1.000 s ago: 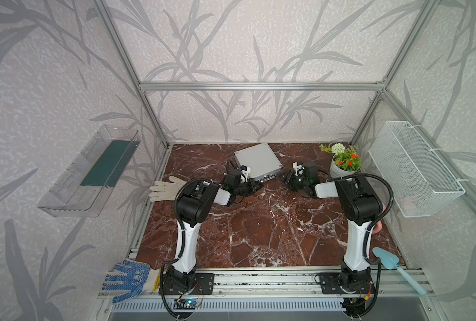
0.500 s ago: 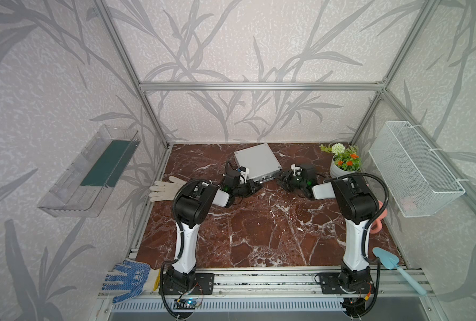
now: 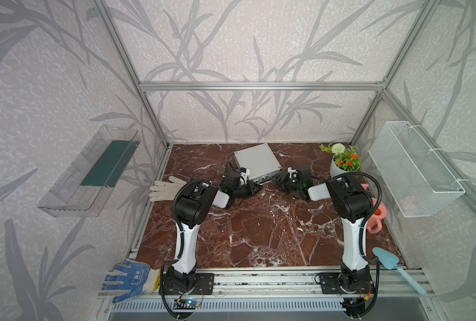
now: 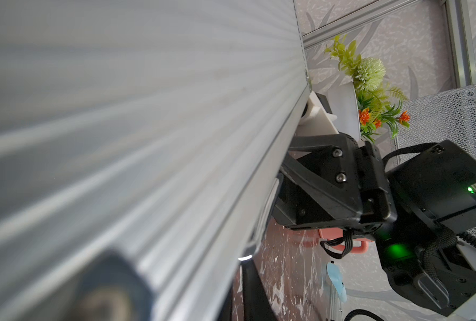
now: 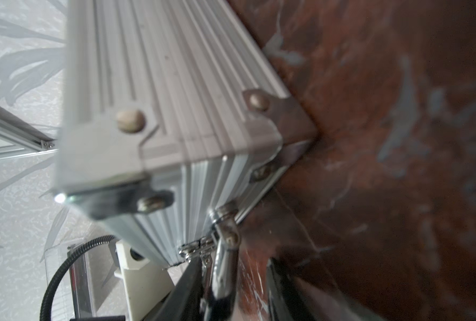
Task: Open the poker set cases
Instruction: Pick up the poker set case from the center of the board.
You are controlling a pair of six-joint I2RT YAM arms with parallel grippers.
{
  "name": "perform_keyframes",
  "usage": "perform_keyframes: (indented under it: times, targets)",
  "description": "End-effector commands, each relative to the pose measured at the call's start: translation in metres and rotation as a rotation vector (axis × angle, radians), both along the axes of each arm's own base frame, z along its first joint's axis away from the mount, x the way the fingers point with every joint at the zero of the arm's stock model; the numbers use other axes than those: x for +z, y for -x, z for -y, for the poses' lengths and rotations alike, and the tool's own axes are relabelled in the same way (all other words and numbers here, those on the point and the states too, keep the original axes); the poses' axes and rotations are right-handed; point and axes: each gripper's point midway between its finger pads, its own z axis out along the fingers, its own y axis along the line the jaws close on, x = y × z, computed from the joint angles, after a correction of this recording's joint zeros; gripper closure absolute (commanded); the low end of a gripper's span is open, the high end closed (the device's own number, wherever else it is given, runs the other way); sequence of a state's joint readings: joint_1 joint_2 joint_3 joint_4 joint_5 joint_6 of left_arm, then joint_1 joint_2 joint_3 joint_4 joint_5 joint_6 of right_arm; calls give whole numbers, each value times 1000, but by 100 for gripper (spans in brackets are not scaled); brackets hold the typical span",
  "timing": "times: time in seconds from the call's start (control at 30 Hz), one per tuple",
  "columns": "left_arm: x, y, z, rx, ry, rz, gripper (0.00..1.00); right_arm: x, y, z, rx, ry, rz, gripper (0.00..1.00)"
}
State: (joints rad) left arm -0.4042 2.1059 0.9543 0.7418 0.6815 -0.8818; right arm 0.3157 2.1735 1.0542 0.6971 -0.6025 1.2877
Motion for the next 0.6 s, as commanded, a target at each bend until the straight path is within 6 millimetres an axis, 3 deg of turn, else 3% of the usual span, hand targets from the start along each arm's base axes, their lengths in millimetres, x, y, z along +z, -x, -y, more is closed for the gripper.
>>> perform_keyframes:
  times: [0.0,0.27,0.57]
  targets:
    - [-27,16,-14,44,-43,-133,85,-10,-5,-4,-29,-4,-24,71]
    - [-22,30,-21,25,-74,-118,73,5,-16,-9,-56,-25,9,99]
    - [7,44,-49,-5,-351,-19,64,35,-14,-12,-37,33,74,100]
